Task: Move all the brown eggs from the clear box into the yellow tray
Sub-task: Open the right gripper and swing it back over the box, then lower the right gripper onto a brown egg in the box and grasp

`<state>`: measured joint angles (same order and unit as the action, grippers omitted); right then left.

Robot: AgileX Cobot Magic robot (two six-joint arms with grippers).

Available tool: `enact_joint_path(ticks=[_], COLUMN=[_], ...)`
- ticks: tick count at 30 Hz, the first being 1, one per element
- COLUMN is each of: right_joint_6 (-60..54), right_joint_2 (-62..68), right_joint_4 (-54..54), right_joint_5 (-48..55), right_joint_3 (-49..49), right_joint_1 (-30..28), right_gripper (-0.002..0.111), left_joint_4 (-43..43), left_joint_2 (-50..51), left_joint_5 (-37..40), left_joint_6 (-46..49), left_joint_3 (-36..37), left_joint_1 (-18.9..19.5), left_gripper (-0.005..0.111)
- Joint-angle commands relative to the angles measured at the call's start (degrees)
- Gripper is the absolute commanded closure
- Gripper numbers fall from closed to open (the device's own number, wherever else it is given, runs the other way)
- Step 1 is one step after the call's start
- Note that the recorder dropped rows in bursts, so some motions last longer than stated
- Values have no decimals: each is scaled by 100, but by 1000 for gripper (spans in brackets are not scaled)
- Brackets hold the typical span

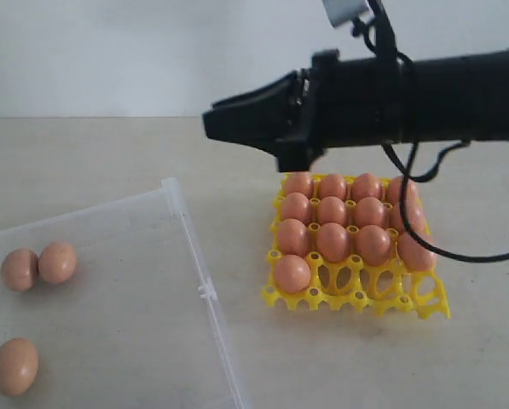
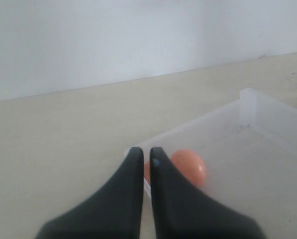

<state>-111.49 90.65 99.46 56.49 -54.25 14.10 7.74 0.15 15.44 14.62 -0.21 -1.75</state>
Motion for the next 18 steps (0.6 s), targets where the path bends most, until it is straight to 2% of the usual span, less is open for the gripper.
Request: enact_joint_path(ticks=[1, 3, 6, 9, 12, 16, 18], right_joint_6=[998, 1944, 3717, 5734, 7623, 7992, 7992], right_joint_2=[129, 437, 1000, 1567, 2018, 2254, 2256], right_joint_4=[-1197, -2132, -3698, -5305, -6341, -6293, -6041], right_joint_5=[-1505, -2422, -3196, -3040, -2493, -2351, -2514], right_joint_3=[-964, -1382, -1792, -2039, -2207, -2245, -2245], right_joint_1=[1310, 2034, 2843, 3217, 3388, 3455, 3455], right_gripper=[106, 104, 104, 104, 104, 103, 98], left_joint_4=[40, 40, 40, 40, 40, 40, 40], left_joint_2=[-15, -15, -15, -15, -15, -15, -15], left_joint_5=[-42, -42, -42, -42, -42, -42, -42], left_joint_6=[-3, -3, -3, -3, -3, -3, -3], left_joint_3=[21, 21, 21, 21, 21, 21, 21], left_joint_1=[-17, -17, -17, -17, -17, -17, -17], left_gripper=[103, 103, 103, 103, 103, 103, 103])
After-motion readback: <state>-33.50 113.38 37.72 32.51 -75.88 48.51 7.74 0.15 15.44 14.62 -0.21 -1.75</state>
